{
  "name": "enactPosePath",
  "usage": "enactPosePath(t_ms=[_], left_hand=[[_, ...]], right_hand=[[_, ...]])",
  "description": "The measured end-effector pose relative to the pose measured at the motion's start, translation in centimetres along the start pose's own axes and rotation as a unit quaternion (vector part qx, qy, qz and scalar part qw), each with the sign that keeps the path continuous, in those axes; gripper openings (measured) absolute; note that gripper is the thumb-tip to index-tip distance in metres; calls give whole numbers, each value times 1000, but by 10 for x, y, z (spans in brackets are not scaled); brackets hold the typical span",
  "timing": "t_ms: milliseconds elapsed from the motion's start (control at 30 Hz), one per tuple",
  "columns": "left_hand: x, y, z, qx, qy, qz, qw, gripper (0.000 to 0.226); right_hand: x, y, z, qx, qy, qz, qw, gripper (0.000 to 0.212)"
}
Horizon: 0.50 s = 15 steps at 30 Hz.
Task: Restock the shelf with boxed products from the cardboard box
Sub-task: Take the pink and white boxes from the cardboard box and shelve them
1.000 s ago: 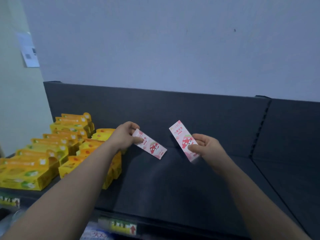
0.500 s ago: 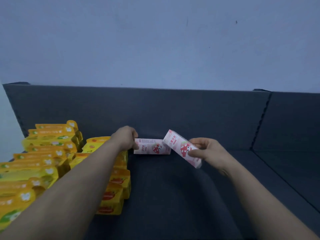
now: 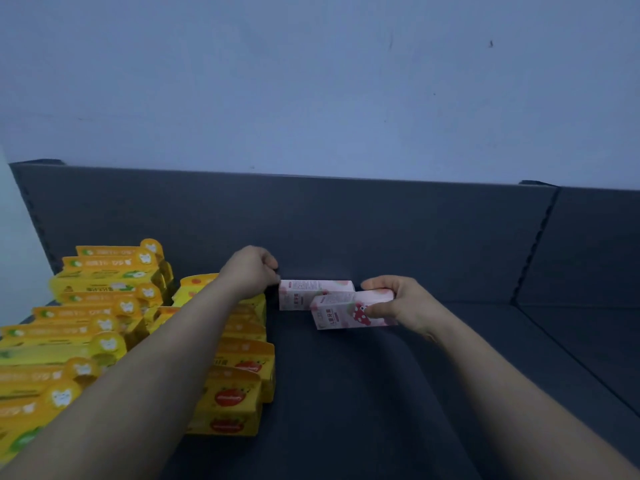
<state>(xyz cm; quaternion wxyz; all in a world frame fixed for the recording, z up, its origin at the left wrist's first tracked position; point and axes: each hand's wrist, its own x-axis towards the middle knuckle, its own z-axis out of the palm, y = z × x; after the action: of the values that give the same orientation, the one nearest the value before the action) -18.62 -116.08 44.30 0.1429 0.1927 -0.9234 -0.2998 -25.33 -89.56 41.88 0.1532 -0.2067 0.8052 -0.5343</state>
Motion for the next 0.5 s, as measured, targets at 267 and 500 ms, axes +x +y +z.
enactPosePath(t_ms=[267, 500], left_hand=[[-26, -9, -13, -57, 50, 21, 997, 17], [-39, -4, -7, -34, 52, 32, 998, 13]], right_hand=[[33, 6, 25, -62, -10, -23, 998, 48], [35, 13, 40, -161, 57, -61, 983, 42]])
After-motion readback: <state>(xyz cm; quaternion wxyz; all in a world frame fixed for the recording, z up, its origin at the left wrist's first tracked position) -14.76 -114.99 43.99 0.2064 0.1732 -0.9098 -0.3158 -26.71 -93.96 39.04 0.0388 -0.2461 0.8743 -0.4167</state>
